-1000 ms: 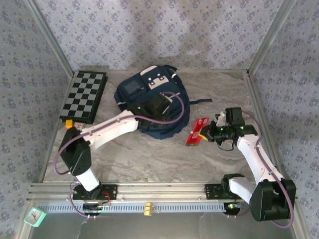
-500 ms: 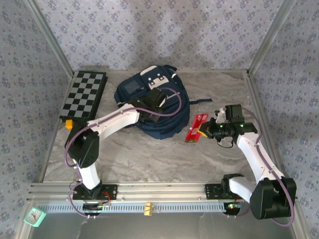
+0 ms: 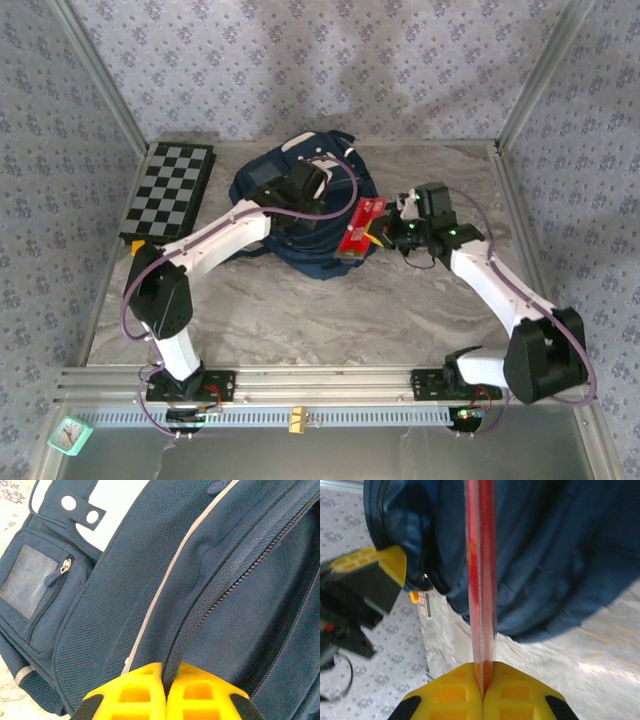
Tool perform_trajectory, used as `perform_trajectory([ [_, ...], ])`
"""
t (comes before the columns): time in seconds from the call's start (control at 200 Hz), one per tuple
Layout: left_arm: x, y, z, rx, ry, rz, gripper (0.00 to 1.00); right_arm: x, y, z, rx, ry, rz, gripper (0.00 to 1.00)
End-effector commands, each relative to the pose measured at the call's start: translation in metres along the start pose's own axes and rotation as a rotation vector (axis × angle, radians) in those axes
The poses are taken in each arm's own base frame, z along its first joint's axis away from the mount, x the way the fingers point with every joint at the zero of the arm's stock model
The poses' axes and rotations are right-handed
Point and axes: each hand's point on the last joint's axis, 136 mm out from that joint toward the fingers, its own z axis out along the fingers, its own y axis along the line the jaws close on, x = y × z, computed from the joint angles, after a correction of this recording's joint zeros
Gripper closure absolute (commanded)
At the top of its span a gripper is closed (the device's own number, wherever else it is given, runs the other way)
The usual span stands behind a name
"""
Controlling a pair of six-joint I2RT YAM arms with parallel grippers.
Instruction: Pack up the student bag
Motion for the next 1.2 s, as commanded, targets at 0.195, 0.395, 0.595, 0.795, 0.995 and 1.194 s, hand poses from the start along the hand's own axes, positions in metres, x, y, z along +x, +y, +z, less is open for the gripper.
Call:
perform_trajectory([
  [0.195, -0.067, 0.013, -0.053, 0.029, -0.208, -0.128, 1.0, -0.082, 0.057, 0.051, -0.146, -0.38, 0.051, 1.0],
  [0.395, -0.074, 0.008, -0.057, 0.066, -0.228, -0.157, 1.0, -0.104, 0.063, 0.094, -0.186, -0.505, 0.102, 1.0],
  [0.595, -0.078, 0.014, -0.057, 0.051, -0.232, -0.167, 1.0, -0.101, 0.079, 0.119, -0.137, -0.469, 0.014, 0.75],
  [0.795, -0.079, 0.02, -0.063, 0.059, -0.245, -0.182, 1.0, -0.082, 0.054, 0.091, 0.055, -0.434, -0.063, 0.55],
  [0.995, -0.078, 0.021, -0.06, 0.067, -0.243, -0.196, 1.0, -0.071, 0.038, 0.081, 0.169, -0.387, -0.094, 0.59],
  [1.194, -0.075, 0.017, -0.057, 0.093, -0.23, -0.204, 1.0, -0.082, 0.038, 0.11, 0.164, -0.3, -0.083, 0.84],
])
